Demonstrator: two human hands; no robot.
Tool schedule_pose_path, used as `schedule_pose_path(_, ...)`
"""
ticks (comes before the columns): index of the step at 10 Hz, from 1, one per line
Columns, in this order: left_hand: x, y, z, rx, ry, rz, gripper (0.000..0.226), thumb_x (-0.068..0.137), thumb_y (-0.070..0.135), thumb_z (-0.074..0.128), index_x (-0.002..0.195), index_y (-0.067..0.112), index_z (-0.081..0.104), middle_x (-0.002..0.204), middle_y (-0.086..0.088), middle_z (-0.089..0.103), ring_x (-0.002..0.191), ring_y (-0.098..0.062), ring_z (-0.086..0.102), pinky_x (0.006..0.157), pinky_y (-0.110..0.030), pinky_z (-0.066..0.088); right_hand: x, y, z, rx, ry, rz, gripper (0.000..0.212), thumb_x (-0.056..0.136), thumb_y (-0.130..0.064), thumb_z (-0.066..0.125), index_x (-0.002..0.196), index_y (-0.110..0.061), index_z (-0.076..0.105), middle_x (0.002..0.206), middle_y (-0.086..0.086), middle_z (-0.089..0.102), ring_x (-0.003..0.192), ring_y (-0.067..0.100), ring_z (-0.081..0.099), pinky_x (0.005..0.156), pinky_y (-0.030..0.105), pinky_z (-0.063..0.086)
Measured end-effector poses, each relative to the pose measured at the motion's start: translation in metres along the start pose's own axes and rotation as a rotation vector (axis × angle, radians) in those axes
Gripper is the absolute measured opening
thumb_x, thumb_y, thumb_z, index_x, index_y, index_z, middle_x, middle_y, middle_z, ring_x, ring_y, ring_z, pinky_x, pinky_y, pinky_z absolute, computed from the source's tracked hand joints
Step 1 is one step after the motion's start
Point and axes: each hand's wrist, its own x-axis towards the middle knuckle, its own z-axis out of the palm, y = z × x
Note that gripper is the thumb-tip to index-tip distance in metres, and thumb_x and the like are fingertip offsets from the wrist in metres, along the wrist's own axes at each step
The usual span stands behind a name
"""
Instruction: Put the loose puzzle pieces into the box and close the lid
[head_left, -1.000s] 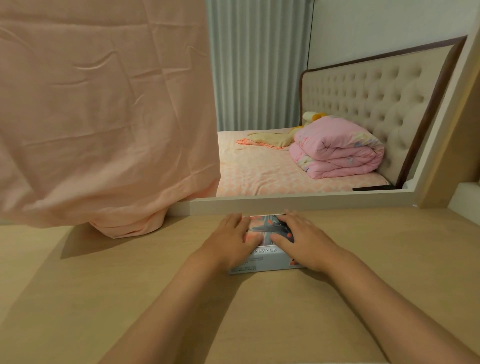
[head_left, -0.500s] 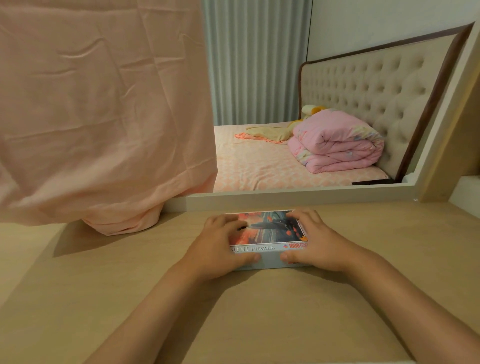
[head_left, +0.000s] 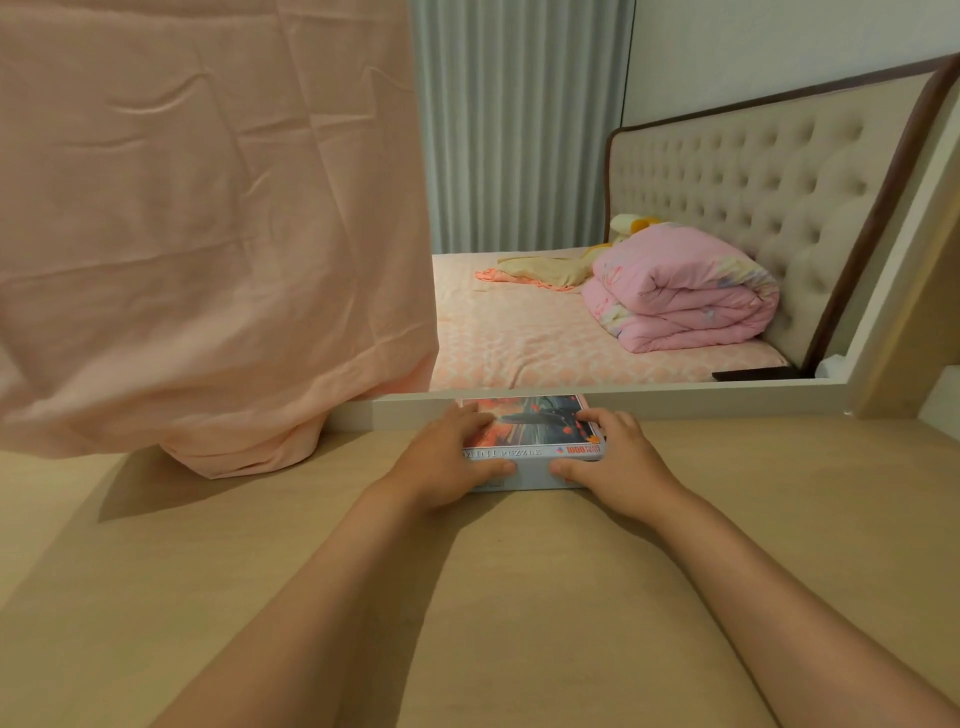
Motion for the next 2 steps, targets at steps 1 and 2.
schedule_pose_path(1,0.0009,-0.0022,0.0003,0.015,0.000,0.002,0.080,0.075,0.064,0.068,0.144,0.033,0.041,0.157,0.007,0.030,0.144,-0.018,0.028,0.117,-0.045,0.025,-0.0028,0.0000,0.0028,0.009,-0.017,0.006,0.088,0.071,-0.042,0.084,0.145,-0.027,0.039,0.140,-0.001,0.040,0.123,0.016,0.048,0.100,0.028,0.039)
schedule_pose_path(2,-0.0005,0.0046,-0.0034,-0.019,0.038,0.026,0.087,0.073,0.075,0.057,0.147,0.038,0.034,0.157,0.008,0.030,0.147,-0.019,0.018,0.119,-0.045,0.020,-0.0037,-0.0093,-0.0056,0.007,-0.014,0.006,0.098,0.064,-0.052,0.082,0.147,-0.035,0.032,0.144,-0.002,0.041,0.127,0.018,0.048,0.109,0.040,0.040)
